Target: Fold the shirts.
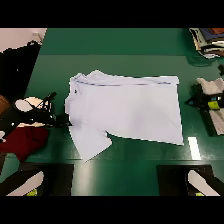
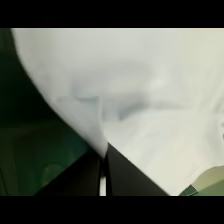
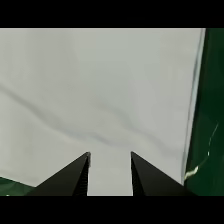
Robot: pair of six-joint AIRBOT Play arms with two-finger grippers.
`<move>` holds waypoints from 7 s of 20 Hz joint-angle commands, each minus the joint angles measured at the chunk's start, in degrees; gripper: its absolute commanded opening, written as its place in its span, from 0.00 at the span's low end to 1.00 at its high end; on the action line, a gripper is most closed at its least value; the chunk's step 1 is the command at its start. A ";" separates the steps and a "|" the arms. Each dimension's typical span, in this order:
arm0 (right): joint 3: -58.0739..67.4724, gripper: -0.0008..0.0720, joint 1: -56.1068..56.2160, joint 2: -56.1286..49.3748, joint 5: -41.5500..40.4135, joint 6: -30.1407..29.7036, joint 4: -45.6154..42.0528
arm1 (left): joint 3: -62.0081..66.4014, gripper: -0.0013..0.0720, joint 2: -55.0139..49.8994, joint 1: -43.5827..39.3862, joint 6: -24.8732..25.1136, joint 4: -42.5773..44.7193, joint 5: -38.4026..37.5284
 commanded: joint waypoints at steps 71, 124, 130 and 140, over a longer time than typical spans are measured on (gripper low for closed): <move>47.12 0.03 6.16 -41.83 -7.61 11.02 -4.92 | 55.47 0.05 -34.88 0.02 -0.35 -6.54 9.75; 15.89 0.57 5.64 -10.58 2.69 4.33 -3.21 | -6.21 0.05 5.88 -10.69 -12.33 -2.40 8.79; -1.92 0.57 -3.02 -5.73 4.83 2.36 -4.20 | 1.77 0.05 5.88 -10.69 -9.27 -1.99 4.52; -16.96 0.57 -3.85 -11.87 -3.76 0.66 -3.54 | 3.76 0.05 5.88 -10.69 -7.87 -2.19 4.46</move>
